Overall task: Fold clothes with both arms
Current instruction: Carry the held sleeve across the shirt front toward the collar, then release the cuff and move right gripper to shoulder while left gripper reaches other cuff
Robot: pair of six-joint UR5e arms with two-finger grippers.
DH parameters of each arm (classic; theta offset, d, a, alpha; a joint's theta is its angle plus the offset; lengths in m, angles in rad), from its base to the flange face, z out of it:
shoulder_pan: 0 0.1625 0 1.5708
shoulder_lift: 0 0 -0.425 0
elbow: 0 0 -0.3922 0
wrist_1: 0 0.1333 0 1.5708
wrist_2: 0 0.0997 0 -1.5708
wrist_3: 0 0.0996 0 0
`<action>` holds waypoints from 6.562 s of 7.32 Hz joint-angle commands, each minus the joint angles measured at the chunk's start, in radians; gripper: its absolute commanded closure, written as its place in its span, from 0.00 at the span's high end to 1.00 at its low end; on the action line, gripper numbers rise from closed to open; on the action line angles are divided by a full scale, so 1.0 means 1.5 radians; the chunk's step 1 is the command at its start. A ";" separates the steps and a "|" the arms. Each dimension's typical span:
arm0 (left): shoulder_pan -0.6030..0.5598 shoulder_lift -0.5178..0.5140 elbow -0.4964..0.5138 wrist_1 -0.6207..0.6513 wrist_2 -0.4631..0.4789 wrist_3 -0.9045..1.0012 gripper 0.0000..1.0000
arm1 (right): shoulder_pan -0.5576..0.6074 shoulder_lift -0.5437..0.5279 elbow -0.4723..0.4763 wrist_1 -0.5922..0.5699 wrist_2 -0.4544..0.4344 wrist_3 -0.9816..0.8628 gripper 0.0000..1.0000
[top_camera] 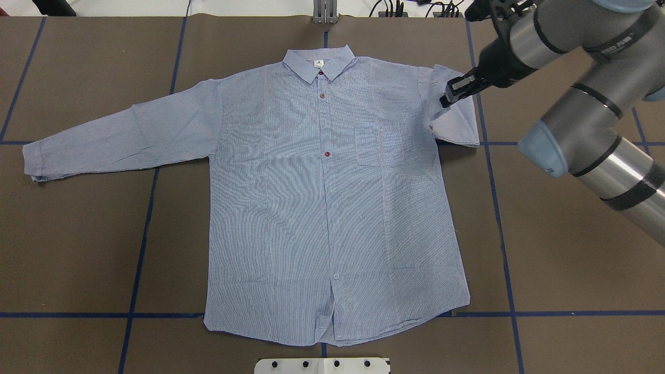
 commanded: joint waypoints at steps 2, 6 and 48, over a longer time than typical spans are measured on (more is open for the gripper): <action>-0.002 0.006 0.002 0.001 0.000 0.001 1.00 | -0.089 0.215 -0.142 -0.055 -0.139 0.005 0.00; -0.001 0.005 0.010 0.001 0.000 0.001 1.00 | -0.142 0.302 -0.234 -0.048 -0.218 0.014 0.00; 0.274 0.009 0.384 -0.702 0.187 -0.614 0.00 | -0.039 0.085 0.069 -0.400 -0.128 0.047 1.00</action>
